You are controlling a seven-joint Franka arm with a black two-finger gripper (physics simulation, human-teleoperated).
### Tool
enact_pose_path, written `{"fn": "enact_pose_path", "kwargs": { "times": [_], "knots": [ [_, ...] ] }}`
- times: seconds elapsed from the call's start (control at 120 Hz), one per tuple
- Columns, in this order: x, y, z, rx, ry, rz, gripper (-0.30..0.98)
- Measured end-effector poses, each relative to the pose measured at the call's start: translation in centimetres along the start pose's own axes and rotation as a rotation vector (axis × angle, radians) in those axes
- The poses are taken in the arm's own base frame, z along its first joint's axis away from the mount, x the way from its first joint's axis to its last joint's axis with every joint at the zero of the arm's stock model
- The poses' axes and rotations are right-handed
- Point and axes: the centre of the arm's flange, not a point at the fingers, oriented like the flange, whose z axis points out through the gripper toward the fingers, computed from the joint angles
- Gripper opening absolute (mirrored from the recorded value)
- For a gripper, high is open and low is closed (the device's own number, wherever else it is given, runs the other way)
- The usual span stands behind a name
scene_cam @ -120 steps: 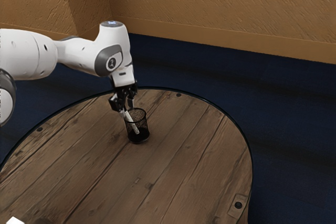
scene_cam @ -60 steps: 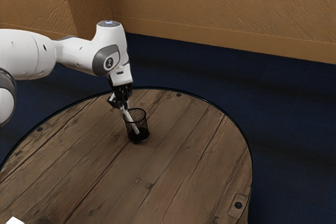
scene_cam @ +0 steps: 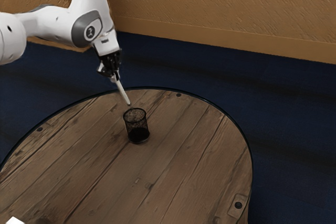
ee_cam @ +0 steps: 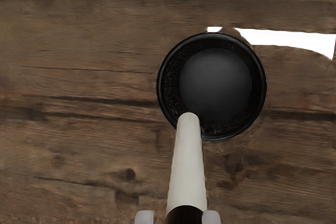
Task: Take the marker out of the pen holder and place it to the left of the pen holder.
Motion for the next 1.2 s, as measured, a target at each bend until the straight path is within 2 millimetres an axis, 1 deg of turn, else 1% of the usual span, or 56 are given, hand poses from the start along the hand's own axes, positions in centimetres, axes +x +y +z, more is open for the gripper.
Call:
{"fn": "enact_pose_path", "kwargs": {
  "times": [0.042, 0.075, 0.108, 0.167, 0.2, 0.233, 0.3, 0.325, 0.508, 0.558, 0.592, 0.633, 0.733, 0.9, 0.925, 0.967, 1.0, 1.017, 1.033, 1.058, 1.1, 1.142, 1.158, 1.175, 1.2],
  "knots": [
    [-0.7, 0.2, -2.5, 0.026, -0.002, -0.01, -0.09],
    [-1.9, 0.3, -3.6, 0.036, -0.008, -0.026, -0.09],
    [-3.9, 0.4, -4.0, 0.034, -0.017, -0.054, -0.09],
    [-8.2, 0.8, -3.7, 0.02, -0.035, -0.114, -0.1],
    [-10.4, 1.1, -3.3, 0.008, -0.044, -0.144, -0.1],
    [-11.9, 1.3, -2.3, -0.013, -0.049, -0.165, -0.1],
    [-15.2, 1.9, 0.9, -0.067, -0.015, -0.222, -0.1],
    [-15.9, 2.1, 2.2, -0.086, 0.008, -0.24, -0.1],
    [-18.5, 3.3, 9.7, -0.192, 0.171, -0.315, -0.1],
    [-18.9, 3.7, 11.5, -0.214, 0.208, -0.327, -0.1],
    [-19.0, 3.9, 12.3, -0.224, 0.227, -0.33, -0.1],
    [-19.1, 4.0, 13.0, -0.231, 0.247, -0.33, -0.1],
    [-19.1, 4.2, 13.9, -0.237, 0.28, -0.317, -0.1],
    [-18.9, 4.5, 14.5, -0.251, 0.307, -0.267, 0.27],
    [-18.5, 4.4, 14.1, -0.246, 0.31, -0.254, 0.32],
    [-17.1, 3.9, 12.8, -0.231, 0.319, -0.217, 0.38],
    [-15.9, 3.5, 10.7, -0.209, 0.326, -0.185, 0.43],
    [-15.0, 3.4, 9.0, -0.195, 0.317, -0.161, 0.45],
    [-13.6, 3.3, 6.8, -0.182, 0.298, -0.126, 0.47],
    [-10.9, 3.2, 3.3, -0.168, 0.26, -0.069, 0.49],
    [-7.1, 3.5, -1.3, -0.155, 0.225, -0.019, 0.53],
    [-3.5, 4.9, -8.2, -0.106, 0.189, 0.023, 0.55],
    [-2.2, 5.6, -10.6, -0.092, 0.171, 0.039, 0.56],
    [-0.7, 6.2, -12.3, -0.085, 0.157, 0.054, 0.57],
    [1.5, 7.2, -14.2, -0.085, 0.138, 0.076, 0.59]
  ]
}}
